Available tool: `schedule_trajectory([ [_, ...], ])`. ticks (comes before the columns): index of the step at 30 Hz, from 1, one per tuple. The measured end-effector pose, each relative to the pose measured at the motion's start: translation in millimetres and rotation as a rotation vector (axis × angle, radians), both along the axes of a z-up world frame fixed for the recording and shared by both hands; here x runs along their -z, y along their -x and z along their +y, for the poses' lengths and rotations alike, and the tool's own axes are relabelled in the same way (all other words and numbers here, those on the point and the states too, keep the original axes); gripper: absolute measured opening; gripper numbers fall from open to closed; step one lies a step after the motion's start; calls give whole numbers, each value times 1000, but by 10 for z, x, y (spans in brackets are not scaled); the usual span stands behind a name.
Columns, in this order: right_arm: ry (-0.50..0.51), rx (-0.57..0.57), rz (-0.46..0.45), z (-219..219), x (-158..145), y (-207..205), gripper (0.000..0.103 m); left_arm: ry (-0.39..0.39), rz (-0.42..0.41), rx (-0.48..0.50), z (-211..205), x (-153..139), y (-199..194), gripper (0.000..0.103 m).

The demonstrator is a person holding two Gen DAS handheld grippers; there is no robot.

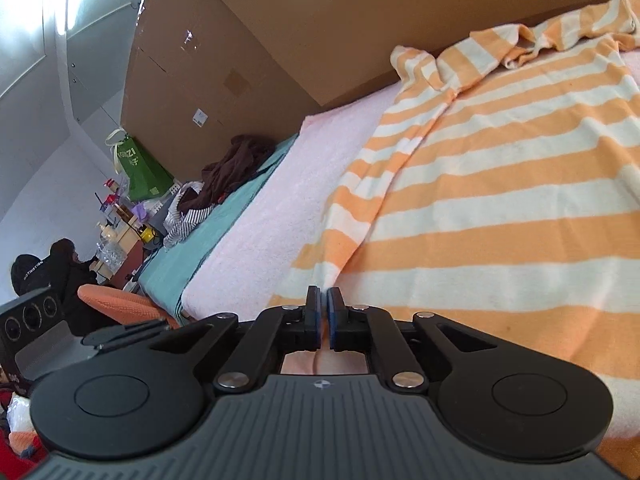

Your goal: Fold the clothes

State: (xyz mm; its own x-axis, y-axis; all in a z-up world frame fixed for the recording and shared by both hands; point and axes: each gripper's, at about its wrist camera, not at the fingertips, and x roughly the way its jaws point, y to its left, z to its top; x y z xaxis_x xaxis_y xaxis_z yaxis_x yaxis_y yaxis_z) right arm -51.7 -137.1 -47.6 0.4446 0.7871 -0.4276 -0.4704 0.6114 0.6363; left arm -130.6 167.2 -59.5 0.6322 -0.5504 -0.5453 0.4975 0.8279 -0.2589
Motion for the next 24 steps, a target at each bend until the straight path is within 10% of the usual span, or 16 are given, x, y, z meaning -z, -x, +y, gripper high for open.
schedule_trajectory([
  [6,-5,-115,-27,-1,-15,105,42,-18,9,42,-114,69,-129,62],
  [8,37,-118,-82,59,-32,182,41,-35,9,45,-131,71,-161,56],
  [11,147,-90,-158,130,-47,256,0,-57,-22,41,-125,-5,-196,49],
  [24,249,176,-92,164,-391,-889,29,-231,-98,133,-375,119,-381,49],
])
